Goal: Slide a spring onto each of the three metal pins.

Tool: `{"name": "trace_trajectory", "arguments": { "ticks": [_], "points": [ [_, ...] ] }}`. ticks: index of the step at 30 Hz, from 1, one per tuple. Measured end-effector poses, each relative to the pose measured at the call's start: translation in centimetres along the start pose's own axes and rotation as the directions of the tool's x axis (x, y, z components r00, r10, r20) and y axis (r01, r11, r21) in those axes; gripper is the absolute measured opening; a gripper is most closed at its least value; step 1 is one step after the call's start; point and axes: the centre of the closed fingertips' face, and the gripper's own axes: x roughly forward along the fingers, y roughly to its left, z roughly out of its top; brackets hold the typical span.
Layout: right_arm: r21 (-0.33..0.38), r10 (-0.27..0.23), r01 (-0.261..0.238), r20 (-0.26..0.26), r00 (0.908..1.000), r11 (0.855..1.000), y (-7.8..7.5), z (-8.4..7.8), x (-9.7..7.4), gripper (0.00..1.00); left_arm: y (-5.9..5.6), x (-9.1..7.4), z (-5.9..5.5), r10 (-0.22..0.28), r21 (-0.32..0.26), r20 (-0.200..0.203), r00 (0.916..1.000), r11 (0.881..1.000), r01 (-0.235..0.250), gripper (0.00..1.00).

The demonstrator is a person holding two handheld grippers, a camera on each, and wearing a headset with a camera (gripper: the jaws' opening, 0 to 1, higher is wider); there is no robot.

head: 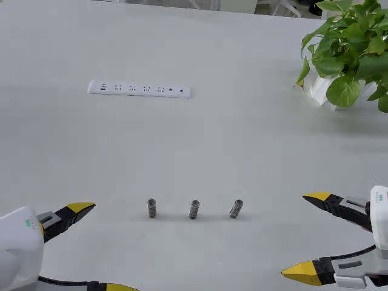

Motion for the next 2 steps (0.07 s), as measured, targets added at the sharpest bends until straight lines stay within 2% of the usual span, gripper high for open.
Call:
{"name": "trace_trajectory", "arguments": {
  "ticks": [2],
  "points": [
    [0.003, 0.001, -0.001, 0.000, 1.0000, 1.000, -0.03, -0.03, 0.06, 0.96, -0.06, 0.06, -0.01, -0.001, 0.000, 0.000, 1.0000, 1.000, 0.001, 0.99]
  ]
}}
